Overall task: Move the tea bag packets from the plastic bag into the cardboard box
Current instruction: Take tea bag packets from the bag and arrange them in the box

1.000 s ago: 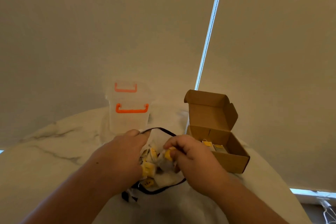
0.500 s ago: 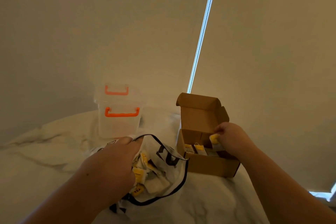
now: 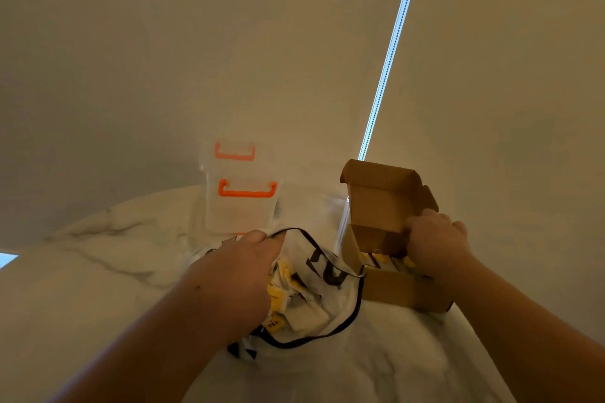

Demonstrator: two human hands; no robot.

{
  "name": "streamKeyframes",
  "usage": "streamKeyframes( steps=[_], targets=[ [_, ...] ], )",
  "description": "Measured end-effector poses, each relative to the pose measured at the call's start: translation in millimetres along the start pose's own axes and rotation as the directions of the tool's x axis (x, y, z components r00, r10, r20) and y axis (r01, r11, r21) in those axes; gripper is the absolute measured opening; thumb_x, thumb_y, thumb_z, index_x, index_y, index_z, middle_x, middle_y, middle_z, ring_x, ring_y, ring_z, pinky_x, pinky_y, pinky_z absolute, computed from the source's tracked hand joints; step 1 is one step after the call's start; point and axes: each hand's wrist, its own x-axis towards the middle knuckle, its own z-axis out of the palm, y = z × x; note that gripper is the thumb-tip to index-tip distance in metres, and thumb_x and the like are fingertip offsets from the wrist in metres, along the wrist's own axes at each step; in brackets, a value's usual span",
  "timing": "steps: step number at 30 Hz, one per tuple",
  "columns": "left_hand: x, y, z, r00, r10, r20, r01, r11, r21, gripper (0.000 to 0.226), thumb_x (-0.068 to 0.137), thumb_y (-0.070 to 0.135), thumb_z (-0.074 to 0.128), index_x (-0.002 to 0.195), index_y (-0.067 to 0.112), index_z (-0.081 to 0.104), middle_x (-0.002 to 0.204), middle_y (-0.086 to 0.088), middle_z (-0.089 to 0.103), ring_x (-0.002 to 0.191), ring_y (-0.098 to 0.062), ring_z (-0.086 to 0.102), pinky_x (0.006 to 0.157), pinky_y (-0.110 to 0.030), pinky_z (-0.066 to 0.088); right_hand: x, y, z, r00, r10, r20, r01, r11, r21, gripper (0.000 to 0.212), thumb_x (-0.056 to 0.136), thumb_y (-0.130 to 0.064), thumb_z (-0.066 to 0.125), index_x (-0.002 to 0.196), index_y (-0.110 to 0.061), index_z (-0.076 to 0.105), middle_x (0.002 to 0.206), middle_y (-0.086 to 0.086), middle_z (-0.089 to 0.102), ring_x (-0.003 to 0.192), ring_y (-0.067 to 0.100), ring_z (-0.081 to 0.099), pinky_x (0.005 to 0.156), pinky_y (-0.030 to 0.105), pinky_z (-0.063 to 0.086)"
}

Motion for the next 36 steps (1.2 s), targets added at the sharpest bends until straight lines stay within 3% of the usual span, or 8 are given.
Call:
streamKeyframes(
  steps=[2,5,9,16,20,24,30,36],
  targets=[
    [2,-2,3,1.0,-0.006,0.025,0.005,1.0,0.024,0.083,0.084,0.012,0.053,0.151,0.039,0.012,0.141,0.013,0.037,0.125,-0.017,0.045,0.1,-0.035,0.047,-10,-11,-14,0.998,-0.016,-0.055,0.03,0.967,0.255,0.019,0.093,-0.023,0.055,0.109,-0.03,0.063,0.1,-0.004,0.053,0.089,0.016,0.055,0.085,0.035,0.051],
    [3,-5,3,0.998,-0.002,0.066,-0.001,0.999,0.052,0.086,0.082,0.006,0.055,0.152,0.036,0.013,0.143,0.007,0.038,0.127,-0.02,0.045,0.103,-0.038,0.045,-41,-35,-48,0.989,-0.072,-0.126,0.139,0.726,0.674,0.016,0.095,-0.022,0.056,0.101,-0.031,0.068,0.094,-0.011,0.063,0.079,0.005,0.059,0.063,0.016,0.045],
    [2,-6,-1,0.998,0.008,0.066,-0.013,0.998,0.067,0.085,0.082,0.008,0.057,0.151,0.035,0.016,0.14,0.006,0.041,0.125,-0.021,0.047,0.1,-0.038,0.047,-90,-73,-77,0.944,-0.311,-0.111,0.255,0.474,0.843,0.01,0.093,-0.029,0.063,0.09,-0.033,0.072,0.083,-0.015,0.069,0.076,0.001,0.064,0.062,0.013,0.048],
    [1,-9,0,0.999,0.007,0.035,-0.01,0.996,0.084,0.093,0.077,0.002,0.059,0.15,0.039,0.016,0.133,0.008,0.043,0.119,-0.02,0.049,0.093,-0.039,0.051,-107,-129,-15,0.879,-0.475,0.037,0.292,0.598,0.747,0.024,0.094,-0.022,0.06,0.115,-0.03,0.07,0.106,-0.012,0.064,0.081,0.0,0.059,0.075,0.009,0.049],
    [2,-12,4,1.0,0.017,0.018,-0.018,0.997,0.068,0.09,0.077,0.002,0.058,0.148,0.042,0.019,0.129,0.009,0.045,0.116,-0.019,0.05,0.091,-0.039,0.052,-99,-138,-13,0.869,-0.481,0.113,0.259,0.638,0.725,0.032,0.094,-0.027,0.06,0.127,-0.026,0.063,0.116,-0.003,0.064,0.099,0.013,0.063,0.089,0.026,0.053],
    [2,-13,5,0.999,0.009,0.031,-0.01,0.998,0.059,0.09,0.077,0.003,0.059,0.148,0.042,0.02,0.128,0.009,0.044,0.117,-0.018,0.048,0.093,-0.039,0.051,-98,-148,-9,0.858,-0.505,0.095,0.345,0.703,0.622,0.01,0.094,-0.024,0.056,0.087,-0.02,0.062,0.091,0.003,0.063,0.084,0.021,0.061,0.069,0.028,0.05],
    [2,-13,4,1.0,0.007,0.03,-0.008,0.999,0.052,0.091,0.076,0.002,0.059,0.147,0.043,0.018,0.126,0.01,0.045,0.116,-0.019,0.049,0.092,-0.04,0.052,-103,-146,4,0.917,-0.393,-0.062,0.307,0.601,0.738,0.012,0.086,-0.022,0.062,0.098,-0.023,0.061,0.095,-0.005,0.055,0.083,0.011,0.053,0.062,0.01,0.035],
    [3,-13,3,1.0,-0.008,0.007,0.008,0.999,0.034,0.092,0.077,0.003,0.057,0.149,0.042,0.015,0.124,0.01,0.045,0.111,-0.018,0.051,0.089,-0.038,0.052,-104,-133,-3,0.938,-0.346,-0.035,0.226,0.531,0.817,0.018,0.091,-0.026,0.064,0.077,-0.035,0.059,0.079,-0.007,0.064,0.067,0.005,0.063,0.057,0.02,0.054]
  ],
)
